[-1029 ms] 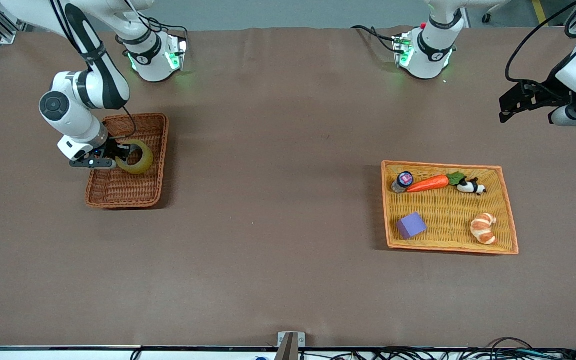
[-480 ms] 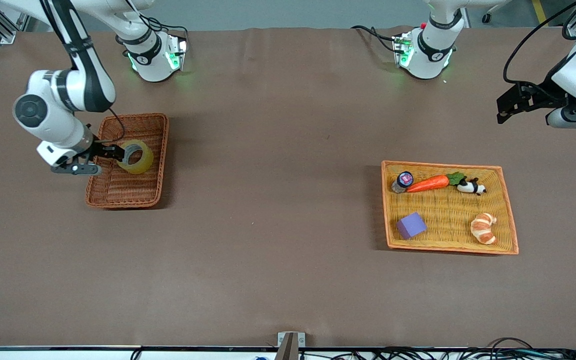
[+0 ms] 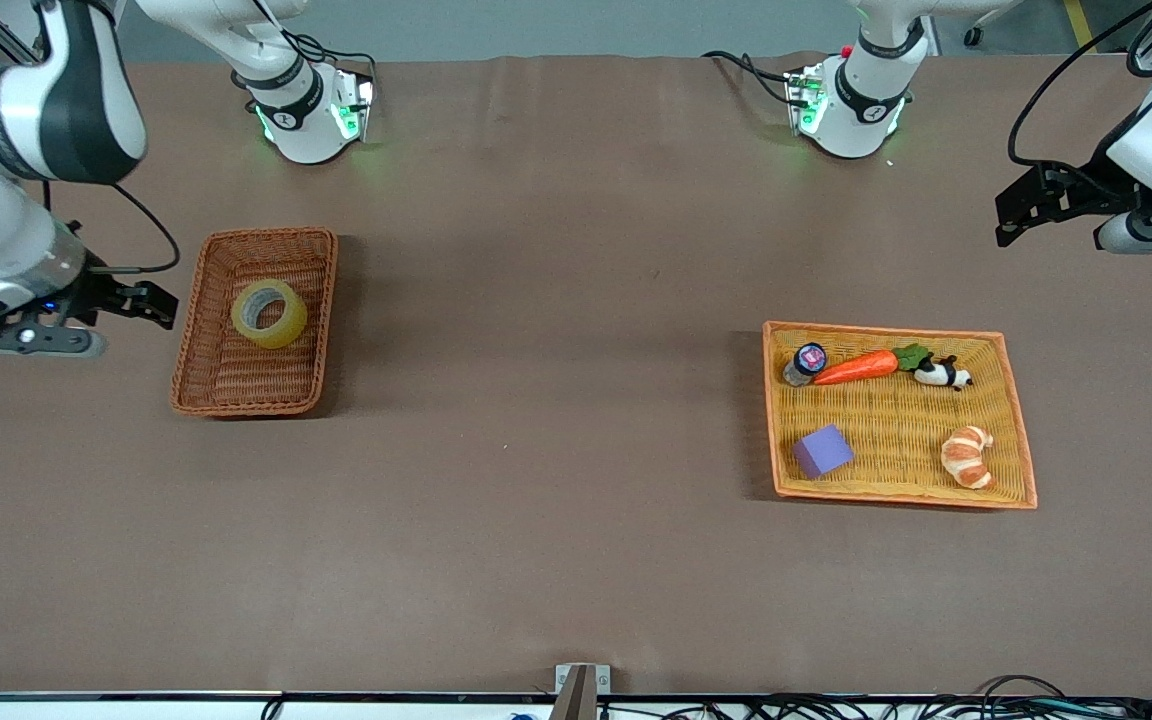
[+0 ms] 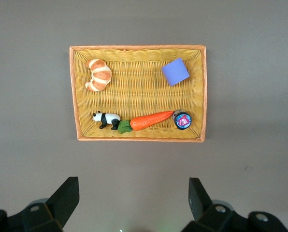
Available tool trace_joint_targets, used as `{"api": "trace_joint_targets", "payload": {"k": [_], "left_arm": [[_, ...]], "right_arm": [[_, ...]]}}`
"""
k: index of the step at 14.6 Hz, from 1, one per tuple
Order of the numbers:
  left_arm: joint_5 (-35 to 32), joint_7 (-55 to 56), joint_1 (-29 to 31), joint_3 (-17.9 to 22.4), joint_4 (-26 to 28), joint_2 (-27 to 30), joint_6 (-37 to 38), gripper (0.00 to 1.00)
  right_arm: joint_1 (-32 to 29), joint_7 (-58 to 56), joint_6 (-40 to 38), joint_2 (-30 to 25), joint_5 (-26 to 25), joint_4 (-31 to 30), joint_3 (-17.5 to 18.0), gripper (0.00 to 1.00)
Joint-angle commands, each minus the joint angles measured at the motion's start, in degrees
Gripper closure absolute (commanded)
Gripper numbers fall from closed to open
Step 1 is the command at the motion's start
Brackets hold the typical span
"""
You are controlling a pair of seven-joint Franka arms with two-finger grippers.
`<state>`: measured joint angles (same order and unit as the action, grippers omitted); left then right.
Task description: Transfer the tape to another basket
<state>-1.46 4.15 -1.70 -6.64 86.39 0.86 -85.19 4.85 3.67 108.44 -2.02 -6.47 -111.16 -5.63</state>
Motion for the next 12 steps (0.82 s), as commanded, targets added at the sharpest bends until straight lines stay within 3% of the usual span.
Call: {"api": "trace_joint_targets", "payload": {"k": [1, 5, 7, 12], "left_arm": [[0.2, -0.5, 0.1, 0.0, -1.8, -1.2, 0.8, 0.00], [0.2, -0.5, -0.1, 0.0, -1.9, -1.2, 0.8, 0.00], [0.2, -0.6, 0.1, 0.0, -1.8, -1.2, 0.8, 0.00], [0.2, -0.6, 0.1, 0.0, -1.8, -1.2, 0.8, 0.00]], "right_arm": [[-1.5, 0.4, -8.5, 1.1, 5.3, 11.3, 0.2, 0.00], [-6.1, -0.5, -19.6, 1.2, 6.4, 22.1, 2.5, 0.00], [-5.7, -0.9, -21.3, 1.3, 6.2, 26.2, 2.5, 0.00], [-4.5, 3.5, -22.9, 1.4, 6.9, 27.5, 2.6, 0.00]]}}
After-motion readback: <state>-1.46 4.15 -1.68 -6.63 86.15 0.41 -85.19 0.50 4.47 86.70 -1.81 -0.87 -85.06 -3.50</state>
